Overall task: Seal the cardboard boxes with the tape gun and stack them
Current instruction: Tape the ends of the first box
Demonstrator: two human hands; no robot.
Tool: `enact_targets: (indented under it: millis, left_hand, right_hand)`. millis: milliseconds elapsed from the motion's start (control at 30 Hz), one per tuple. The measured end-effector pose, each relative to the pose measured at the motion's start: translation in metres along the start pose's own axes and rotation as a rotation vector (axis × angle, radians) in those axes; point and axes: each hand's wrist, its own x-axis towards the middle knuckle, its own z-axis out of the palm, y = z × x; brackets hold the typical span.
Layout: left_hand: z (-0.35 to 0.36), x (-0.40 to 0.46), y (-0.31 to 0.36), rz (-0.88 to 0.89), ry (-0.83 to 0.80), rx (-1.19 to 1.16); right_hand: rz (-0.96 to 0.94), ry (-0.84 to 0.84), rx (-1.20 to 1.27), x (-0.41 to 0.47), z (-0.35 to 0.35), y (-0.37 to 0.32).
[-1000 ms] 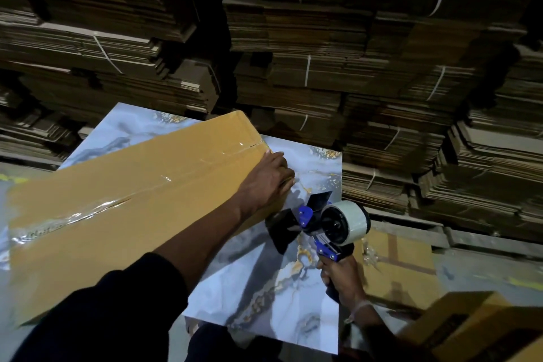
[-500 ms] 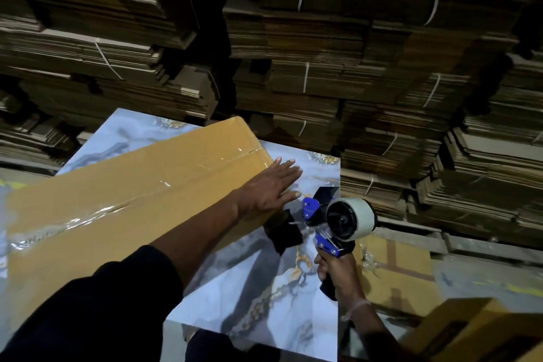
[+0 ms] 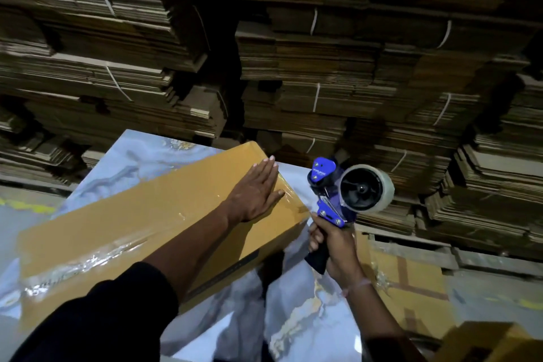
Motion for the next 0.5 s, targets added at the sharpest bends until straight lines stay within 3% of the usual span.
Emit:
enact_targets:
  millis: [233,500]
  left_hand:
    - [-0.008,0.023,-0.036,-0.025,-0.024,0.033]
    - [-0.021,0.046,-0.075,-0.109,0.013,0.075]
  right_hand:
    - [0.039,0.044,0.017,0.020,0.075,-0.016]
    - [0.096,0.141,0.011,0.031,0.083,-0.015]
